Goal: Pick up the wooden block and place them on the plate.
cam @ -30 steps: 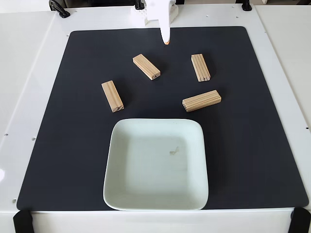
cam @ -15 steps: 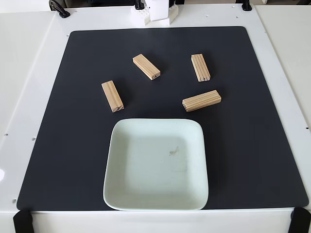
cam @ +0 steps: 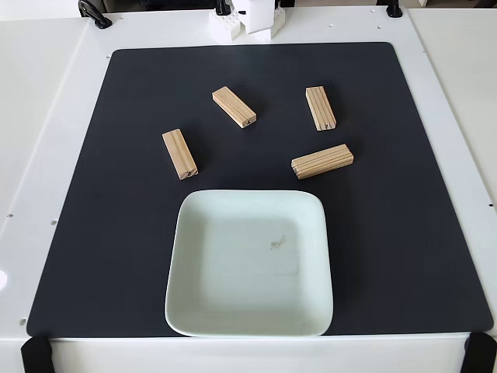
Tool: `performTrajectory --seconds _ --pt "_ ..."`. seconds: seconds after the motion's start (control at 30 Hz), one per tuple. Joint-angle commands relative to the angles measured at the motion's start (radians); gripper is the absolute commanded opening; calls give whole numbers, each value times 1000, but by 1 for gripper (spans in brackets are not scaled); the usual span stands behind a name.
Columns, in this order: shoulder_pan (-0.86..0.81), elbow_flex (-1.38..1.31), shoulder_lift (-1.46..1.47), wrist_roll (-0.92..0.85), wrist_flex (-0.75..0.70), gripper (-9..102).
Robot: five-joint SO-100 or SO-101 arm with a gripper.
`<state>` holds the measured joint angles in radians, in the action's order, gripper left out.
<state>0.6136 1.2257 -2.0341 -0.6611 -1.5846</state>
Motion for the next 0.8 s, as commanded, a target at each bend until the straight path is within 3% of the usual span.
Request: performTrajectory --seconds 0.0,0.07,0.2,0.5,0.67,0.77 --pt "25 63 -3 -301 -5 0" --pt "32 132 -8 -442 -6 0" --pt "34 324 -15 -558 -5 0" --pt "25 574 5 -583 5 0" --pt "14 658 44 -577 98 1" --pt "-21 657 86 -584 153 8"
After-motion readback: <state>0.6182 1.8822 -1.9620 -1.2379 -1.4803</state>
